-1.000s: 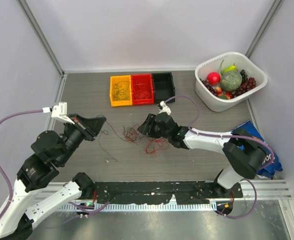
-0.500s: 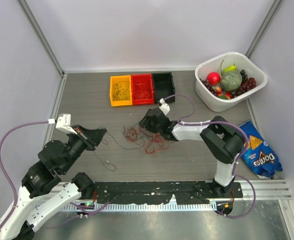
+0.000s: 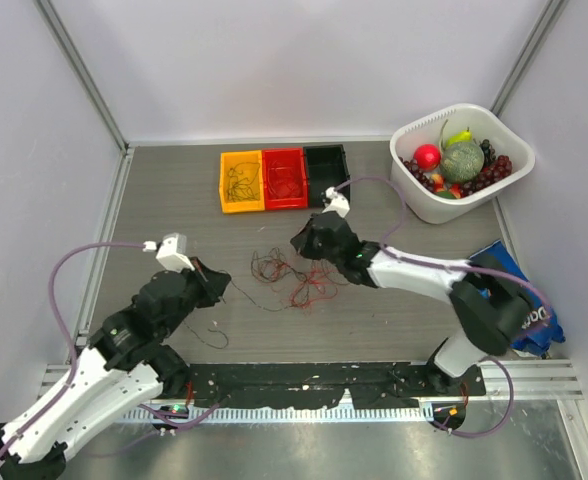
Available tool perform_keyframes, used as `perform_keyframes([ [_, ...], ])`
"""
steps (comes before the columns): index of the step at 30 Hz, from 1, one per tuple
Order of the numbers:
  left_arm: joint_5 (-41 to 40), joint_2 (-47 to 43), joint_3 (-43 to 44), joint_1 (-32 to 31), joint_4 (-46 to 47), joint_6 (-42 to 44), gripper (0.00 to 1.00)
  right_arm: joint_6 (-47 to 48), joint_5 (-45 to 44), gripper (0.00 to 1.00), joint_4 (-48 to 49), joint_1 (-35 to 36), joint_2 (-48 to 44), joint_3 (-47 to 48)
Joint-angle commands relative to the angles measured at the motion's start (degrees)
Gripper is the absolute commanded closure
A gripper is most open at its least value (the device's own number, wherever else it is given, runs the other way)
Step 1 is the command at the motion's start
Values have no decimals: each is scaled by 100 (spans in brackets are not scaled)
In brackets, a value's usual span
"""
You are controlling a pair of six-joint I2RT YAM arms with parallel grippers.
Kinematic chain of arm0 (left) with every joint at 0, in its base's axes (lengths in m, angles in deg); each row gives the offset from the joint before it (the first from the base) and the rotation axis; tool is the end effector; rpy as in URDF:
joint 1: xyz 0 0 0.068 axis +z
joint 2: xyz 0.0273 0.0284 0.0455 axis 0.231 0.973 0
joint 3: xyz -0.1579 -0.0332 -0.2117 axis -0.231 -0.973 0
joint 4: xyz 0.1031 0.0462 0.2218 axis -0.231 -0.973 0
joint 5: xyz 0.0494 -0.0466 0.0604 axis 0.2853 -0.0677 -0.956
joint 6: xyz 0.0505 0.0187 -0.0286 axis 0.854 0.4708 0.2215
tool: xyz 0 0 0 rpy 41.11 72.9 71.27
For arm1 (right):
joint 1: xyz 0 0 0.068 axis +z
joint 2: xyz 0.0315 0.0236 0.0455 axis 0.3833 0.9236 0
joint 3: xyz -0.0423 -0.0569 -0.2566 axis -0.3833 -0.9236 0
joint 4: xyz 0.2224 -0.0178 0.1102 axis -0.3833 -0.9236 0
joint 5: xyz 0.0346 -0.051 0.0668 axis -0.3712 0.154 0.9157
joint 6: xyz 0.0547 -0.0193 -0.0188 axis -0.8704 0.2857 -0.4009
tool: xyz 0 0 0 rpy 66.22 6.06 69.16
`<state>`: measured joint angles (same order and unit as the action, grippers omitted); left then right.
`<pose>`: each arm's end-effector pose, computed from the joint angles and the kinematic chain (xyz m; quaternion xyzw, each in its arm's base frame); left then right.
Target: Untangle the cables
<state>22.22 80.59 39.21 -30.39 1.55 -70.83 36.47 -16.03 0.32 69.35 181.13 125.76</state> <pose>0.0890 -0.0649 0.2847 -0.1207 0.8178 -0.2978 0.4775 0.2498 0.2523 0.1960 0.0653 0.8661 0.2990 0.3952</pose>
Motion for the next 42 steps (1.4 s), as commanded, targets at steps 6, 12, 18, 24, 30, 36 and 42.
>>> perform_keyframes([
  [6,552,989,-1123,15,1701,-409,82,1667,456,99,-1638,48,-3588,-110],
  [12,1843,1350,-1220,15,2930,-286,20,1851,886,99,-2007,39,-4917,-57],
  [18,3172,1438,-1274,15,4936,-356,10,1869,1694,99,-2219,39,-4989,259],
  [24,3568,1877,-1080,-2,5841,-487,12,1808,2063,99,-2377,39,-4893,462],
  [30,3893,2465,-825,-20,6492,-681,10,1597,2389,99,-1982,48,-4875,304],
  [36,4017,3388,-536,-309,6906,-769,10,1465,2592,99,-1850,48,-4822,312],
  [42,3867,4565,-105,-1091,7082,-515,21,1448,2618,100,-1858,39,-4840,435],
])
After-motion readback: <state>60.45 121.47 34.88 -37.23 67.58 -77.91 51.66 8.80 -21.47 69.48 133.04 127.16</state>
